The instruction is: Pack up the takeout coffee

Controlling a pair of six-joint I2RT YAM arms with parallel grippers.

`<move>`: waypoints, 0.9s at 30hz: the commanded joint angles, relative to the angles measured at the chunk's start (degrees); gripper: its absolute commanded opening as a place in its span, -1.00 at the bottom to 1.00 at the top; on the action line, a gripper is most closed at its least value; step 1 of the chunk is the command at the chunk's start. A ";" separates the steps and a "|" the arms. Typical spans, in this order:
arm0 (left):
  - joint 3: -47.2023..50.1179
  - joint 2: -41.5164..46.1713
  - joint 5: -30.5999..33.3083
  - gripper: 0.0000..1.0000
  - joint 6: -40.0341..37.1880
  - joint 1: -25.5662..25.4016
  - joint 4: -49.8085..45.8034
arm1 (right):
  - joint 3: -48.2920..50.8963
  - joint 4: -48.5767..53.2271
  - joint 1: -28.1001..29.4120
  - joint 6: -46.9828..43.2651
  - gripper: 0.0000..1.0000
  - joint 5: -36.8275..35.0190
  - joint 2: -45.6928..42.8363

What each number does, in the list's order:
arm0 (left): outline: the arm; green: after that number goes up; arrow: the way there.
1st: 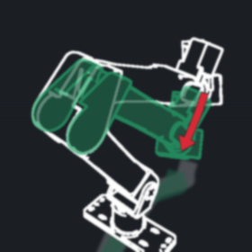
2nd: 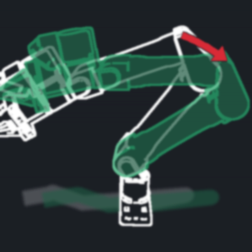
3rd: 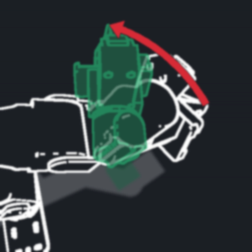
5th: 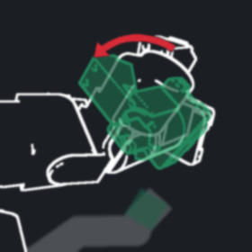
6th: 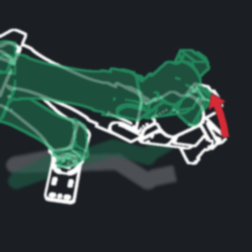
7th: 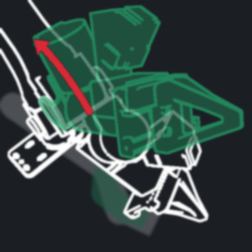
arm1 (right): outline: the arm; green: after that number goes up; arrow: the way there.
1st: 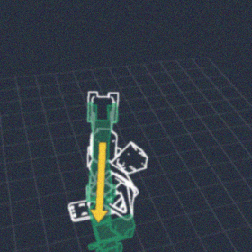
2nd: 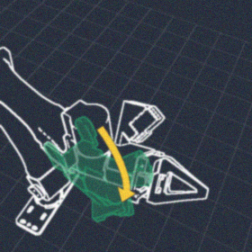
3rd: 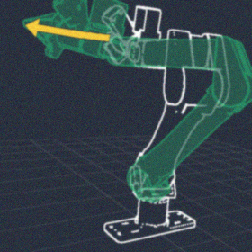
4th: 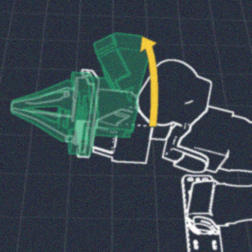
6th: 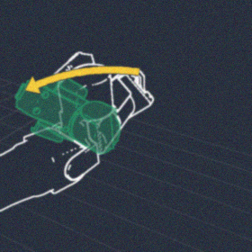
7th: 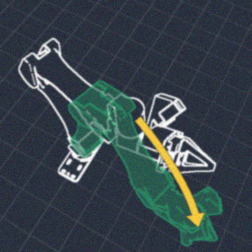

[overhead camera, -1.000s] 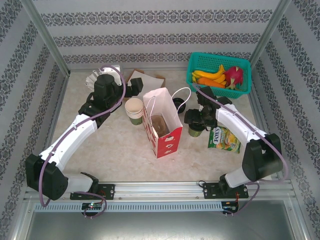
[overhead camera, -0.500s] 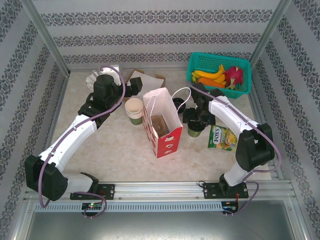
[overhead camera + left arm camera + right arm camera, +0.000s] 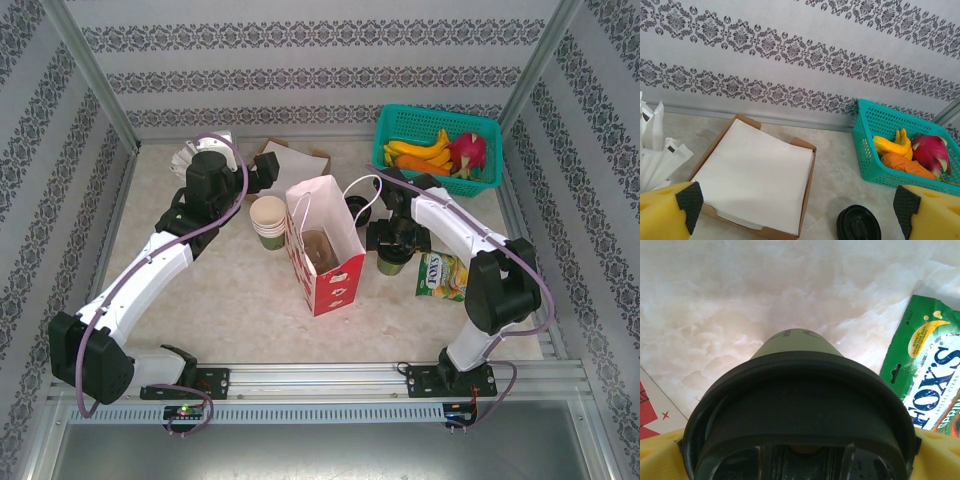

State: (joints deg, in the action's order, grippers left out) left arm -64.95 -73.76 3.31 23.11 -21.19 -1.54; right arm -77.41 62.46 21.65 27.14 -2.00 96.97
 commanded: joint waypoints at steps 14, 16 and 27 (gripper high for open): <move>0.02 1.16 1.47 0.99 2.08 1.19 1.83 | 0.39 -1.49 -0.09 0.76 0.96 1.09 1.72; 0.07 1.18 1.96 0.99 2.30 1.28 1.80 | 0.75 -1.64 -0.28 0.70 0.96 1.22 1.82; 0.50 0.92 -0.38 0.99 1.10 1.46 3.21 | 2.41 -2.25 -0.47 1.31 0.74 0.99 -0.17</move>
State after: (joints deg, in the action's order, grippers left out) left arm -64.95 -73.76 3.66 24.49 -20.38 -1.17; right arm -76.29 60.01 21.52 27.44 -1.02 98.13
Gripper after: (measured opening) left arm 0.994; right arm 0.886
